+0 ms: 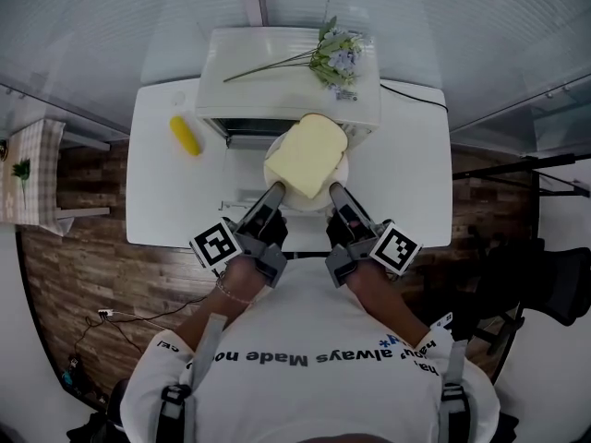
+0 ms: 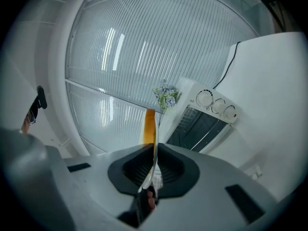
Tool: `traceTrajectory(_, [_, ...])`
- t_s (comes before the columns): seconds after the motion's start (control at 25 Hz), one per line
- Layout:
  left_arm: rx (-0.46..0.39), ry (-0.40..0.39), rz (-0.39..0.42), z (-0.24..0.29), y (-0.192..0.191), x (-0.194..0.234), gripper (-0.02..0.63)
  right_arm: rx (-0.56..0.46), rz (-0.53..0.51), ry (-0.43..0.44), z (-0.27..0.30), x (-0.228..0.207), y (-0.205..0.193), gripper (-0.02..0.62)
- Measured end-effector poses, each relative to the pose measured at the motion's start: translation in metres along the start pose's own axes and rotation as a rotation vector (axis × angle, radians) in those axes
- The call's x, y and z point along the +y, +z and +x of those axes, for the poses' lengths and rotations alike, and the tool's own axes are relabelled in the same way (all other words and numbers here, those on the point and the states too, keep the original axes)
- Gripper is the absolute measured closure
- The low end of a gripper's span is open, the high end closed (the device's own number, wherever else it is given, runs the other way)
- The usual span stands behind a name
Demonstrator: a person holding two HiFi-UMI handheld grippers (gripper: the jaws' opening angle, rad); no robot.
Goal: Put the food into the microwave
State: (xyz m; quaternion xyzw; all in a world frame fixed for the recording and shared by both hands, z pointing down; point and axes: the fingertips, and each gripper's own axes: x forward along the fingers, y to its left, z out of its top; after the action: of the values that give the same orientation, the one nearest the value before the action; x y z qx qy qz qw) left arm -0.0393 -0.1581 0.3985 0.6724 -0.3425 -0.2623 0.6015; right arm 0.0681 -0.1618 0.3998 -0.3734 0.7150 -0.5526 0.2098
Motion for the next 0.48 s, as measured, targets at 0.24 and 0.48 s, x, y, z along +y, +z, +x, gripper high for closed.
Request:
traceTrajectory(0.24, [0.007,0.014,0.004,-0.003,-0.001,0.016,0.588,0.016,0.005,-0.013,0.002,-0.012,-0.008,0.571])
traceTrajectory(0.48, [0.033,0.036,-0.001,-0.001,-0.003,0.037,0.588,0.027,0.026,-0.049,0.004,-0.034,-0.017,0.571])
